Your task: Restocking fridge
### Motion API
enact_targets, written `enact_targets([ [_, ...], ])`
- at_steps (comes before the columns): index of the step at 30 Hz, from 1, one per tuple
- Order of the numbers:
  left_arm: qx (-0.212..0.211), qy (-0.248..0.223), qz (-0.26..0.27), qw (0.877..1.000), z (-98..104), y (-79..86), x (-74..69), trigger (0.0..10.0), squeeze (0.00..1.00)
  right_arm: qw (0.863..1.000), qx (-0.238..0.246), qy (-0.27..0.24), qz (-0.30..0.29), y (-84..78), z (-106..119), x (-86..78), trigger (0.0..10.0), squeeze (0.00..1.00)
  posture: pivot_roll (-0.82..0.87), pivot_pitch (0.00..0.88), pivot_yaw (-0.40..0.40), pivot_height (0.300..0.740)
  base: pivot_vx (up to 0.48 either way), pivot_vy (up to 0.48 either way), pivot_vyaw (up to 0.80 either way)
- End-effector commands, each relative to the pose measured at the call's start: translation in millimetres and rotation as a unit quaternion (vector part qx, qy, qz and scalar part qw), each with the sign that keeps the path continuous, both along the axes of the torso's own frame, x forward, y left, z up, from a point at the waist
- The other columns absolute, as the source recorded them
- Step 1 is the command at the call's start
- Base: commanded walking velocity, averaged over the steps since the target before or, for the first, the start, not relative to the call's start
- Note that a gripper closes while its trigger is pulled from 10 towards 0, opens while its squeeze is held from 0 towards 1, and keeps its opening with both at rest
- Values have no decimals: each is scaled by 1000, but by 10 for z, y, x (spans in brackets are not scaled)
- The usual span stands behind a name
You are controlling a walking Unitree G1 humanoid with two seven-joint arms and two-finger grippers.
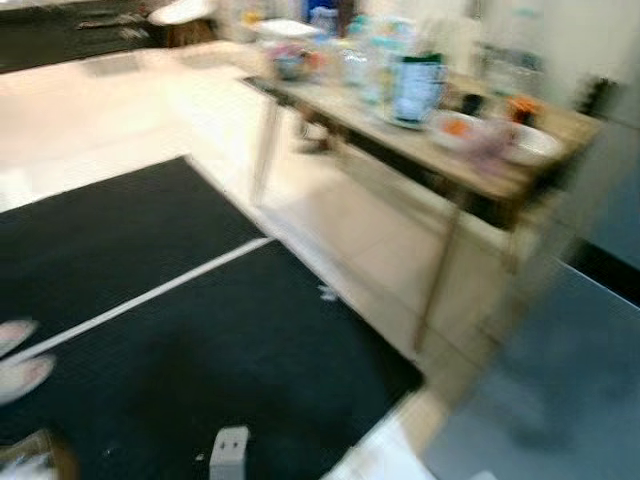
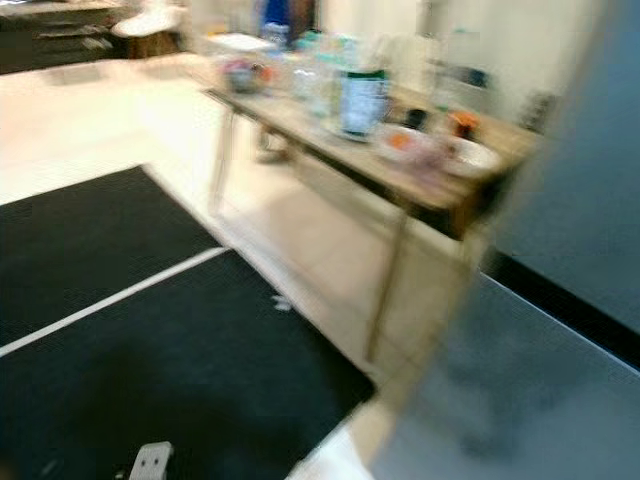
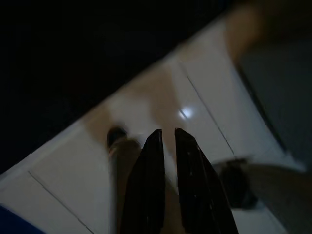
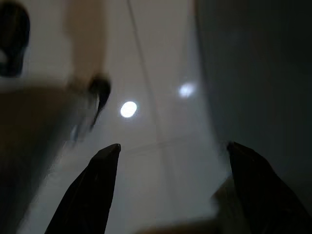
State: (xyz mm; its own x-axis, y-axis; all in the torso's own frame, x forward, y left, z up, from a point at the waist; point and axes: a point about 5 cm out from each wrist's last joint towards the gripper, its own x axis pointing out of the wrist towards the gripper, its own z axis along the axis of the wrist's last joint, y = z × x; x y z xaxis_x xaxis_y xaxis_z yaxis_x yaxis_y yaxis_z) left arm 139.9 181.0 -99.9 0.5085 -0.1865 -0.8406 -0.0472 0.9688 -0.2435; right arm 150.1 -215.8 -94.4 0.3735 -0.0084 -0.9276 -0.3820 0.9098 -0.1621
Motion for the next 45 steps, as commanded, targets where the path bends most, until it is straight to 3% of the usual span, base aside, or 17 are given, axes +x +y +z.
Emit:
enact_targets([
  [1,-3,0,-4,1000,7,-30,35,10000,0,1000,7,6,-5,22,-32,-80,10000,0,-14,2,-38,740,352,0,0],
  [45,-4,-3,-12,1000,16,-45,63,10000,0,1000,14,-2,-2,42,-13,-21,10000,0,-16,0,-38,740,354,0,0],
])
